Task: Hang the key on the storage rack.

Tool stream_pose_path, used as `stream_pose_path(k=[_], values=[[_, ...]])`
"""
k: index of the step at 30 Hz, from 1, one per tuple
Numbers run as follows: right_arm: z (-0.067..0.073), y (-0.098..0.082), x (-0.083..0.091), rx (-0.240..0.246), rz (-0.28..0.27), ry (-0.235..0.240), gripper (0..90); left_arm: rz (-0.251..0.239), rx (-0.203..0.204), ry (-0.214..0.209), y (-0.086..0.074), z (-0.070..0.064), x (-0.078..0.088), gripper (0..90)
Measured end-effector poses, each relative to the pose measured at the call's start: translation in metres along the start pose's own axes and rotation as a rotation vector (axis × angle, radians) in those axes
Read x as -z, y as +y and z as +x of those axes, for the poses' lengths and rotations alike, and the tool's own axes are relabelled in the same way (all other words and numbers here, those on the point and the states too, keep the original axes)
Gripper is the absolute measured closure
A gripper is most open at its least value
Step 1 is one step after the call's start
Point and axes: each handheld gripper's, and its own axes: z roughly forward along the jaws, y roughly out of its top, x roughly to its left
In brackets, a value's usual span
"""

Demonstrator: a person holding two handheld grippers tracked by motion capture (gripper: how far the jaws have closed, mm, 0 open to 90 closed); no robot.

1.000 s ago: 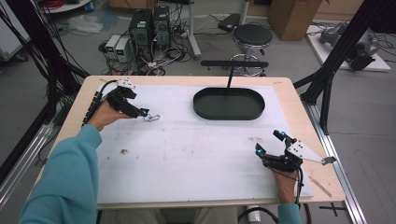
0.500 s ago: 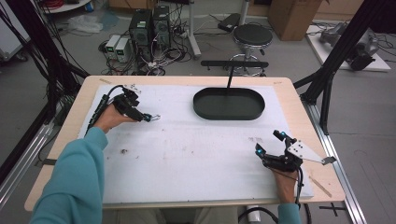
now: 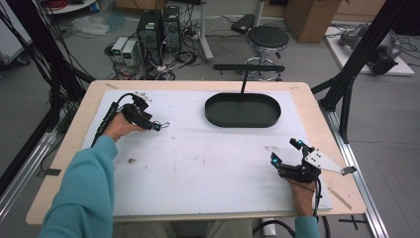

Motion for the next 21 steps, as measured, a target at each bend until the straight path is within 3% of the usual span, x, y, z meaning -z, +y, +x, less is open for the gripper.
stream_pose_path(k=[5, 12, 21], values=[[0.0, 0.0, 0.0, 0.0, 0.0, 0.0, 8.6, 0.022, 0.038, -0.013, -0.001, -0.0005, -0.0044, 33.8], [0.0, 0.0, 0.0001, -0.004, -0.001, 0.001, 8.6, 0.034, 0.06, -0.019, -0.0021, -0.0001, -0.0064, 42.4], [0.0, 0.0, 0.0001, -0.002, -0.001, 0.002, 8.6, 0.039, 0.038, -0.031, -0.0013, -0.0008, -0.003, 62.9]])
